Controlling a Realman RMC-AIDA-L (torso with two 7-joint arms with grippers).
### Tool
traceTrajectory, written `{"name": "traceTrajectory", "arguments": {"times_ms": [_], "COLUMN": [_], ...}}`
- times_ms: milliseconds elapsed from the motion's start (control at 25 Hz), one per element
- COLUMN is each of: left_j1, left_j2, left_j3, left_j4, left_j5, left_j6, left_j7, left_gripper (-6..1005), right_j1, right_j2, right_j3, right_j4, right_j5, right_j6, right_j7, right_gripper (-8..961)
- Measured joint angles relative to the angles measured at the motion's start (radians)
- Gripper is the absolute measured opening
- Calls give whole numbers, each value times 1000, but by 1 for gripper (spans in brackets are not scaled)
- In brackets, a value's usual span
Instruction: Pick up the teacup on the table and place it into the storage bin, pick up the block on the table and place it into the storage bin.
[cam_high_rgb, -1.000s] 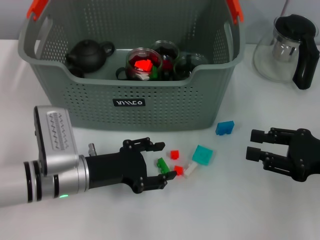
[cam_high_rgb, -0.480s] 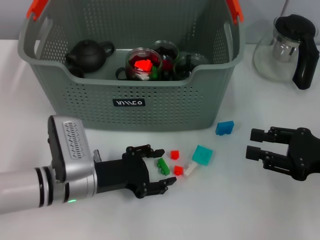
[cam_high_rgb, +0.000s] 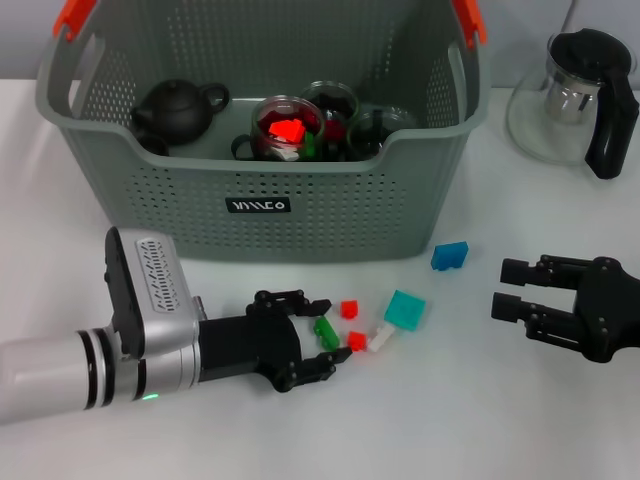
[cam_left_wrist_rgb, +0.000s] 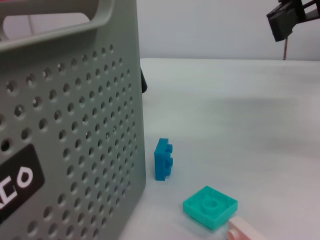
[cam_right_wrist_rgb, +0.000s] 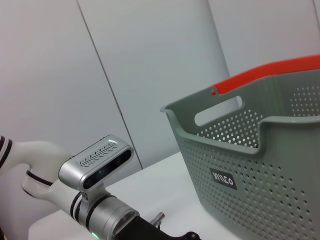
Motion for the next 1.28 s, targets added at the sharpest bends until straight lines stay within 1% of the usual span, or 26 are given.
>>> {"name": "traceTrajectory", "arguments": {"times_ms": [80, 320, 440, 600, 720, 760, 920, 1040, 1080, 1120, 1280], "left_j1": [-2, -4, 4, 41, 73, 85, 97, 85, 64, 64, 6], "left_j2": [0, 1, 6, 11, 16, 19, 39, 47, 50, 50, 61], "left_j3": [0, 0, -3, 3, 3, 1, -9, -22, -34, -34, -50], "left_j4": [0, 6, 33, 136, 226, 263, 344, 388, 408, 408, 435], "left_j5": [0, 1, 3, 15, 34, 44, 58, 51, 42, 42, -20], "left_j6": [0, 3, 54, 159, 268, 324, 496, 595, 644, 644, 714], "left_j7": [-11, -37, -71, -182, -261, -296, -388, -451, -489, -489, -574], "left_gripper": [676, 442, 429, 413, 400, 396, 397, 397, 396, 396, 396], "right_j1": [-1, -1, 0, -1, -2, -2, -1, 2, 3, 3, 4], "right_j2": [0, 0, 0, 0, 0, 0, 0, 0, 0, 0, 0], "right_j3": [0, 0, 0, 0, 0, 0, 0, 0, 0, 0, 0], "right_j4": [0, -3, -4, -5, -6, -6, -6, -3, -3, -2, -1], "right_j5": [0, 0, 0, 4, 6, 6, 6, 6, 5, 4, 3], "right_j6": [0, 0, -2, -7, -7, -8, -8, -8, -8, -8, -8], "right_j7": [0, 0, 0, 0, 0, 0, -2, -5, -6, -6, -8], "right_gripper": [534, 534, 535, 535, 535, 535, 535, 535, 535, 536, 536]}}
